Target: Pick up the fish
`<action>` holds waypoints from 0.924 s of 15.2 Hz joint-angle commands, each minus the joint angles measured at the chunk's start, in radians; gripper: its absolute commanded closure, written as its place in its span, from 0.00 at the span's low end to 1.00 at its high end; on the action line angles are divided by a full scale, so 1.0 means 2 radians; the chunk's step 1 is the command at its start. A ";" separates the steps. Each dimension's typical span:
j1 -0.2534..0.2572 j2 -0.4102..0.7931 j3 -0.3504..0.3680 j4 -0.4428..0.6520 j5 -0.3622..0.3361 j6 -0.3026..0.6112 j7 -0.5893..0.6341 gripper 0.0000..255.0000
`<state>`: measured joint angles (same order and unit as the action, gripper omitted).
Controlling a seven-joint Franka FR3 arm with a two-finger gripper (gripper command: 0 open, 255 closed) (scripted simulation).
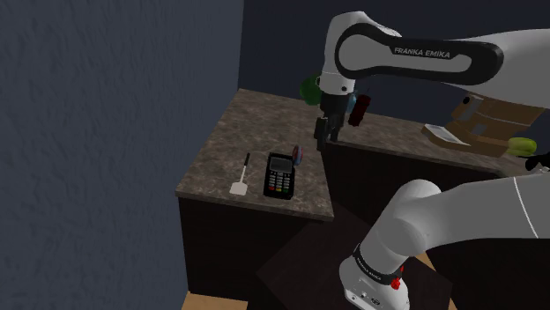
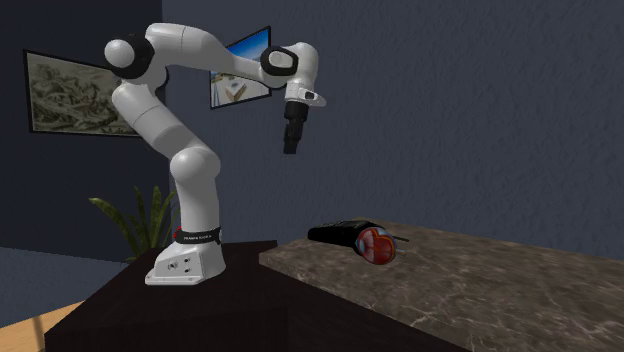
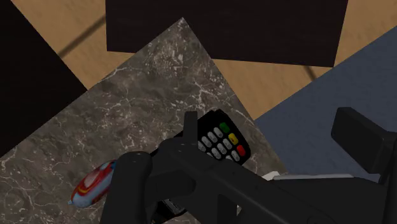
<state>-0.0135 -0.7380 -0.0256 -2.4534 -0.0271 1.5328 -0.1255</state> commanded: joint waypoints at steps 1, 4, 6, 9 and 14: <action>0.000 0.000 0.000 0.000 0.000 0.000 0.000 0.00; -0.016 0.035 -0.003 -0.011 -0.001 0.060 0.030 0.00; -0.027 0.061 -0.006 -0.014 -0.002 0.099 0.049 0.00; -0.043 0.102 -0.011 -0.016 -0.003 0.156 0.078 0.00; -0.068 0.175 -0.022 -0.007 -0.006 0.245 0.124 0.00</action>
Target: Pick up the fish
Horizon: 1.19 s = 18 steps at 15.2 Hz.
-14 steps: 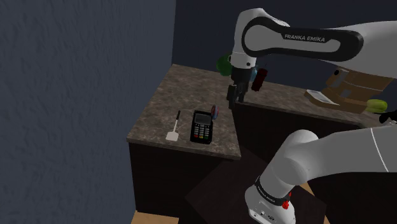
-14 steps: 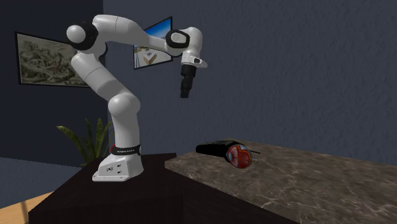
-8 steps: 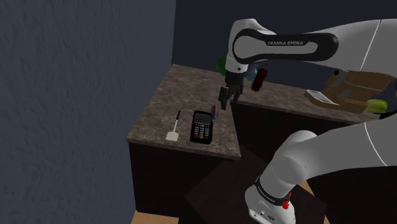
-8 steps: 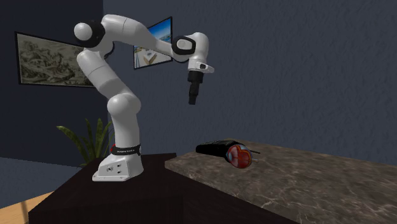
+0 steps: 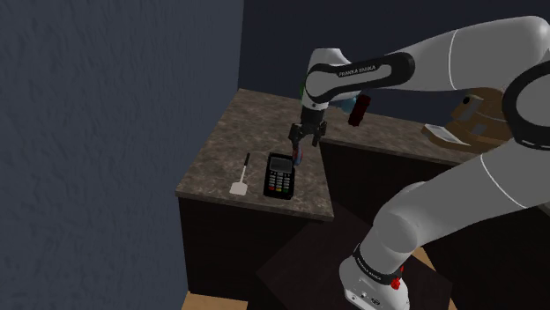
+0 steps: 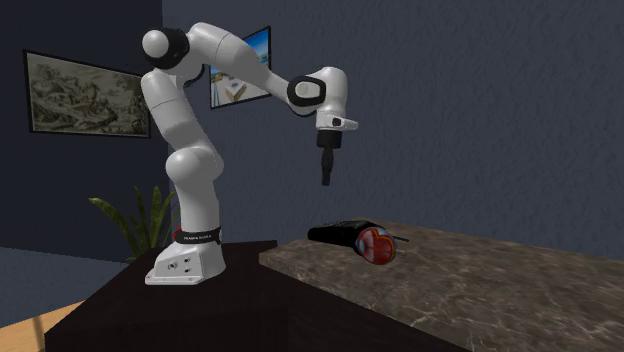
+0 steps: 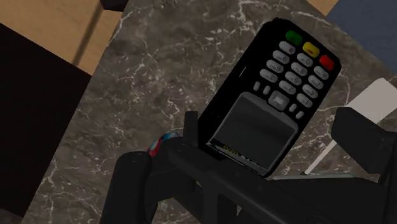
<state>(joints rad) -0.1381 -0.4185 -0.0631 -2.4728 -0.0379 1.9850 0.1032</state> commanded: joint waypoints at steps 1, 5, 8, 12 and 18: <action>-0.010 0.031 -0.005 0.006 -0.001 0.036 0.018 0.00; -0.029 0.092 -0.017 0.024 -0.002 0.099 0.052 0.00; -0.041 0.137 -0.027 0.041 0.000 0.141 0.077 0.00; -0.057 0.197 -0.041 0.070 0.007 0.192 0.106 0.00; -0.066 0.247 -0.050 0.083 0.017 0.240 0.119 0.00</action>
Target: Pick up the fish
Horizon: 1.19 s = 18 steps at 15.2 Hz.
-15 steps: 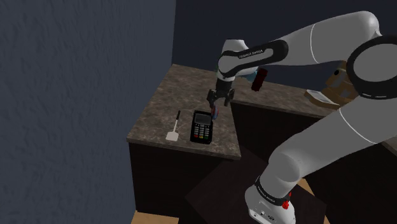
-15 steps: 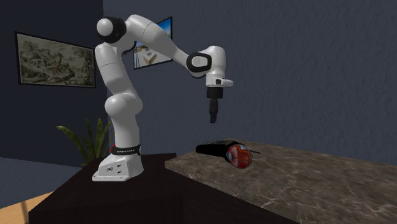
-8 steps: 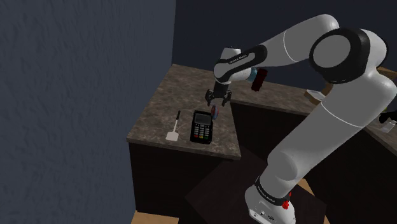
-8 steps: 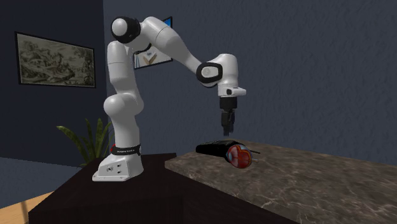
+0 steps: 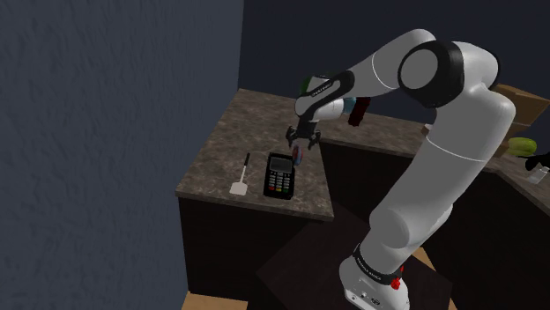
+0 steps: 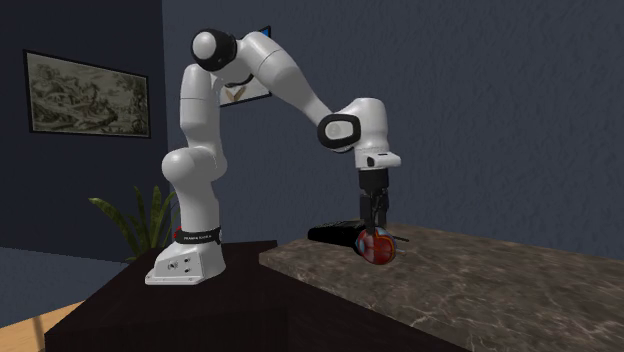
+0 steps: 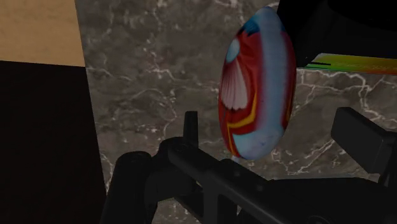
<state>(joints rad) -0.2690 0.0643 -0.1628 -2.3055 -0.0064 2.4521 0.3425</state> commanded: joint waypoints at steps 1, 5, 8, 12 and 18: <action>-0.001 0.010 0.000 -0.003 0.003 0.013 -0.001 0.00; -0.001 0.028 0.001 -0.008 0.007 0.037 -0.004 0.00; -0.001 0.028 0.001 -0.009 0.007 0.037 -0.004 1.00; -0.001 0.028 0.001 -0.009 0.007 0.037 -0.003 1.00; -0.001 0.018 0.000 -0.005 0.004 0.024 -0.002 1.00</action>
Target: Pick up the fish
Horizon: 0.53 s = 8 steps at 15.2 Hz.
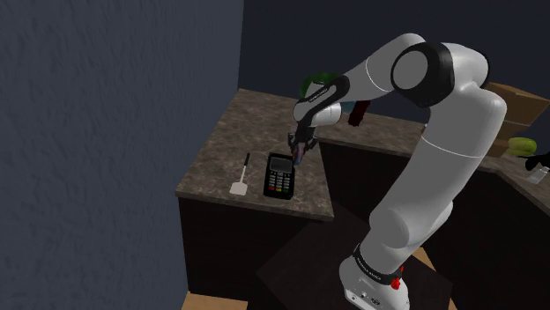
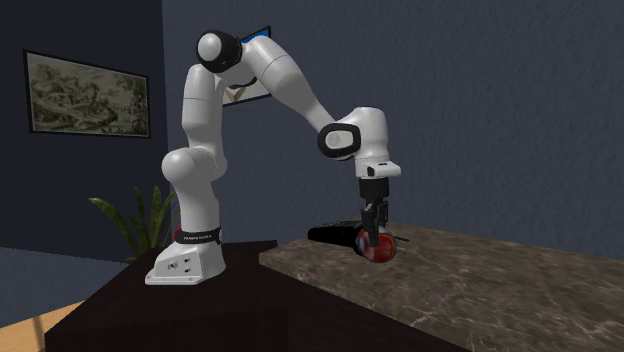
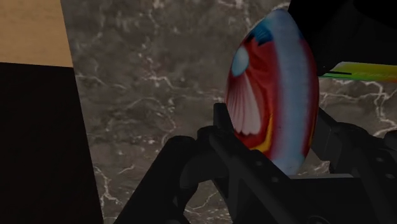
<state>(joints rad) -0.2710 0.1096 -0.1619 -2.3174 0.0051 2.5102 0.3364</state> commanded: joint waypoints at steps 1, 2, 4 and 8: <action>0.000 -0.010 -0.001 0.002 -0.002 -0.012 0.002 1.00; 0.000 -0.014 -0.001 0.004 -0.004 -0.019 0.002 1.00; 0.001 -0.024 -0.001 0.008 -0.006 -0.032 0.004 1.00; 0.001 -0.042 -0.001 0.017 -0.010 -0.058 0.007 1.00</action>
<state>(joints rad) -0.2697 0.0363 -0.1650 -2.2854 -0.0125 2.4059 0.3464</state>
